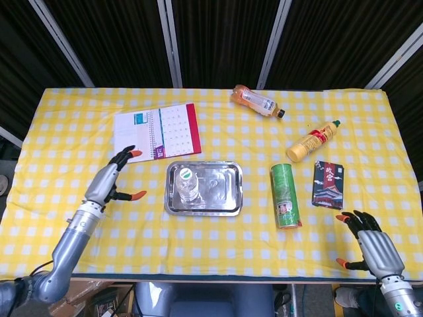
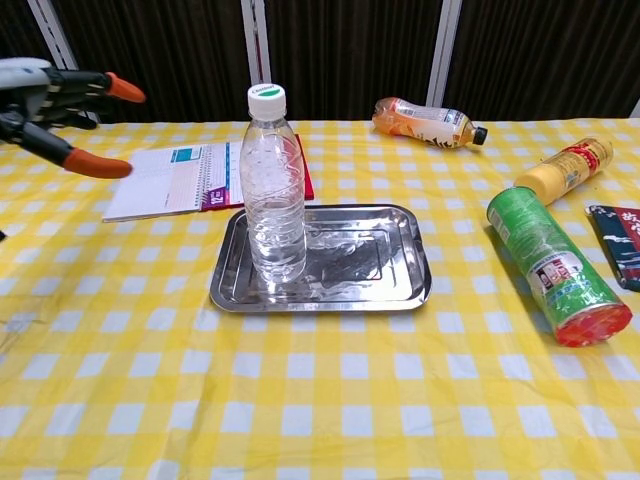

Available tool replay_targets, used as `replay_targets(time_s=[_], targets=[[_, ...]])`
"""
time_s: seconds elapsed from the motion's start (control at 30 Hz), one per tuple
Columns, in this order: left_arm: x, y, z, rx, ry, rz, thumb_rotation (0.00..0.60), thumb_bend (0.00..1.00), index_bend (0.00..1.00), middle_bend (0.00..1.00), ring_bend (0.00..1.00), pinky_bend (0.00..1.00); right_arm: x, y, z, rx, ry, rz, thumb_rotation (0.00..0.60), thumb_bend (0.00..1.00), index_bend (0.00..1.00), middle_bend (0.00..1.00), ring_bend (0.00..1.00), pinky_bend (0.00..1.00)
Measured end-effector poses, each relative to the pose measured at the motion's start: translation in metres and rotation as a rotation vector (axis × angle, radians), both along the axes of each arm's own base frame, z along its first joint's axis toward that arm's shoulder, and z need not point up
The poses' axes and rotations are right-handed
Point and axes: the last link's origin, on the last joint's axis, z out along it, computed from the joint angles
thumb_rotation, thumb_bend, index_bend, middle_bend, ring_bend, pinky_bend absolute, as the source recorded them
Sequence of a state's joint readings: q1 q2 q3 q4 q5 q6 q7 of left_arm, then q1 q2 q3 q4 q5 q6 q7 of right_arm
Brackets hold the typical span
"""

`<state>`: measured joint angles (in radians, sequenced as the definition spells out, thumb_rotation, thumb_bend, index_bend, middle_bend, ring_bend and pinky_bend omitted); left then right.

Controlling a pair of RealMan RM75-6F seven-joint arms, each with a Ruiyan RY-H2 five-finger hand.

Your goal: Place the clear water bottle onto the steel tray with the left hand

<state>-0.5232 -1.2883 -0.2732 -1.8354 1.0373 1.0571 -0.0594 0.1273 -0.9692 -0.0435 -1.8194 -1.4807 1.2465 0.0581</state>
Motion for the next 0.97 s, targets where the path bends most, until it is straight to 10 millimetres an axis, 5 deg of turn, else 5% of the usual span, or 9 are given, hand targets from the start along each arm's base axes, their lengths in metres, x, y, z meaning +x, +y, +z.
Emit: replay_targets(time_s=[0.47,0.73,0.97], targets=[[-0.098,-0.063,0.078,0.353,0.433,0.023,0.600,0.27,0.16,0.00,0.00,0.00,0.005,0.002,0.014,-0.087,0.054,0.049,0.600,0.16,0.20,0.15,0.04,0.02],[-0.138,-0.086,0.087,0.442,0.572,0.036,0.599,0.27,0.16,0.00,0.00,0.00,0.005,0.002,0.016,-0.101,0.060,0.049,0.600,0.16,0.20,0.15,0.04,0.02],[-0.146,-0.095,0.087,0.448,0.585,0.056,0.600,0.28,0.16,0.00,0.00,0.00,0.001,0.000,0.019,-0.123,0.057,0.036,0.600,0.16,0.20,0.15,0.04,0.02]])
